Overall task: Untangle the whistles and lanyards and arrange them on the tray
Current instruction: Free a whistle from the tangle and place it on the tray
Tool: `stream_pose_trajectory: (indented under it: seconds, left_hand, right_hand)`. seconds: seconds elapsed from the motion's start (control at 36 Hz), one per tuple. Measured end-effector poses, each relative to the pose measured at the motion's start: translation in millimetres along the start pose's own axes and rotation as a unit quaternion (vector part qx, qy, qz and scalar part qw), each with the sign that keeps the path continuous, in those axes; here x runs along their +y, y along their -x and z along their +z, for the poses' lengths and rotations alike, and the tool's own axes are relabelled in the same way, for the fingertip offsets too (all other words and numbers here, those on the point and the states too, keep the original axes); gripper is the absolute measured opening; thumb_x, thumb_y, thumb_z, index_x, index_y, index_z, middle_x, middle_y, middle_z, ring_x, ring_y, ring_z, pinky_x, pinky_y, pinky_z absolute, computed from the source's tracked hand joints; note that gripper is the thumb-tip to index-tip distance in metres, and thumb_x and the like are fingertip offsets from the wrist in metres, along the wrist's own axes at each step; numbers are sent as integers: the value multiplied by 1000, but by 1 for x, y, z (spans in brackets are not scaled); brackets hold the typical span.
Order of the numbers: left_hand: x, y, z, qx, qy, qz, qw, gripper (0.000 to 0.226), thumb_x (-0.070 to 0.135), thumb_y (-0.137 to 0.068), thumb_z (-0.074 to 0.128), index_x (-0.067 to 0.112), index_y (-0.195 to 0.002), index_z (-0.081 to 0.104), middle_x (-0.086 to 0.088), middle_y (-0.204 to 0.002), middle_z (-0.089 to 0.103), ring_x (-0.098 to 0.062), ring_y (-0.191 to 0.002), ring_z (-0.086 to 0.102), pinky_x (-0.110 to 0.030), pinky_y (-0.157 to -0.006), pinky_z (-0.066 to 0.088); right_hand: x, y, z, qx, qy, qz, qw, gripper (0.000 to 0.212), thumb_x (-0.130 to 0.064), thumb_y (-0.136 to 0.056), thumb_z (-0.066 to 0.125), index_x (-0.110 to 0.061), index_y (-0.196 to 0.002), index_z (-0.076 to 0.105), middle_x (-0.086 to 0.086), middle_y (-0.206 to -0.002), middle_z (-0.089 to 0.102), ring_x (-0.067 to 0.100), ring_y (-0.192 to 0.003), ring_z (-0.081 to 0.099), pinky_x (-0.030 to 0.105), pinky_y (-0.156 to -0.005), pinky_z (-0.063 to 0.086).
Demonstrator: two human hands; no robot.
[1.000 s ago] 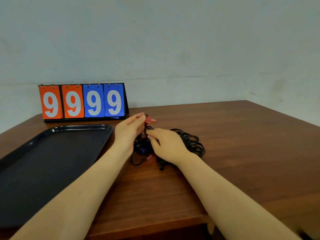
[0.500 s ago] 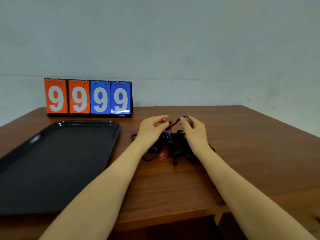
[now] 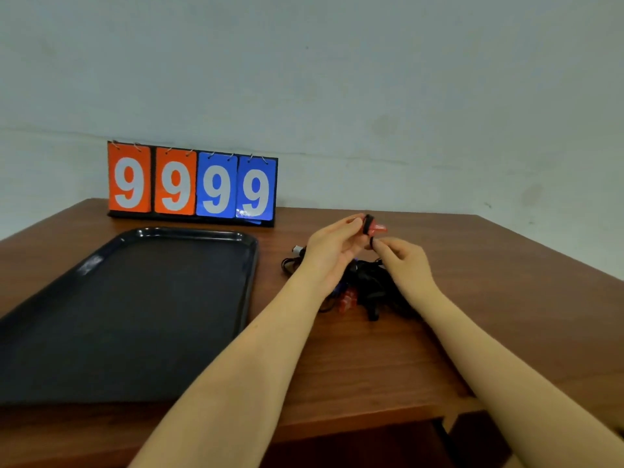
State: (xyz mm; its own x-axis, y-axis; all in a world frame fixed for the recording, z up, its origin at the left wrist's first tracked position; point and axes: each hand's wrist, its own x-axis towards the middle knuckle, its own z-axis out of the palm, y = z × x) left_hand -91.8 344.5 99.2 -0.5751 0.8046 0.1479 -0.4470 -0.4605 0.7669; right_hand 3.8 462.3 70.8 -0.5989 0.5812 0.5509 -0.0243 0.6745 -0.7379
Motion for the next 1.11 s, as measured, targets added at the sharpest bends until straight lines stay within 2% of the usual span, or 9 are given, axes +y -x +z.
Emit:
stream_pose_trajectory:
  seconds: [0.14,0.25,0.33,0.5,0.64,0.75,0.92,1.03,1.11]
  left_hand:
    - [-4,-2,-6,59,29,1,998,27,1,-92,59,-4,-118,62,-11,-98,71,-14,-86,70,-22,-73,57]
    - [-5,-3,-4,106,5,18,994,17,2,-89,64,1,-105,66,-14,-103,70,-16,-90,69,-26,-83,57]
    - [-6,-6,-5,138,-17,40,990,11,3,-88,65,5,-98,69,-9,-94,71,-14,-85,68,-22,-78,56]
    - [-6,-12,-13,172,-80,69,979,18,9,-88,68,10,-106,70,-7,-100,72,-13,-90,68,-19,-76,55]
    - [-7,-12,-12,140,-147,97,974,23,7,-90,64,8,-113,67,-11,-101,73,-14,-88,71,-22,-79,57]
    - [-10,-13,-14,102,-257,107,955,22,9,-90,64,17,-110,70,-2,-100,73,-9,-82,71,-21,-80,56]
    - [-12,-12,-11,26,-442,147,884,28,18,-91,63,22,-118,67,12,-103,65,-3,-100,59,-12,-83,44]
    - [-12,-12,-11,-5,-452,131,882,25,19,-91,64,25,-116,69,15,-98,66,0,-87,63,-6,-71,45]
    - [-12,-11,-12,-25,-422,113,899,23,18,-90,66,25,-112,70,11,-98,70,-5,-82,67,-13,-75,49]
  right_hand:
    - [7,1,5,-23,124,-59,990,21,-21,-98,52,-18,-104,72,-13,-93,68,-3,-86,61,7,-77,43]
    - [5,2,11,-65,195,-113,972,24,-23,-100,47,-15,-100,69,-6,-86,69,9,-77,62,24,-70,47]
    - [4,1,15,-89,212,-154,961,21,-23,-99,49,-14,-102,67,-1,-81,68,11,-71,61,29,-65,46]
    - [3,-2,15,-127,218,-185,950,27,-22,-100,46,-15,-121,61,1,-106,69,17,-93,63,30,-79,48]
    - [0,-4,12,-118,198,-190,954,22,-19,-100,45,-15,-113,62,-1,-99,68,14,-88,61,30,-77,48]
    - [0,-4,6,-90,154,-157,971,16,-20,-100,46,-24,-92,61,-7,-82,65,6,-75,59,20,-67,43]
    - [2,-5,-2,-17,58,-91,994,24,-22,-99,49,-17,-80,63,-3,-74,63,7,-69,56,18,-63,42]
    - [0,-7,-8,29,2,-48,998,28,-26,-98,51,-11,-77,64,-6,-61,56,3,-55,50,16,-55,38]
    - [0,-7,-11,36,-17,-19,999,30,-28,-97,53,-13,-74,64,-9,-54,55,-1,-49,47,19,-55,37]
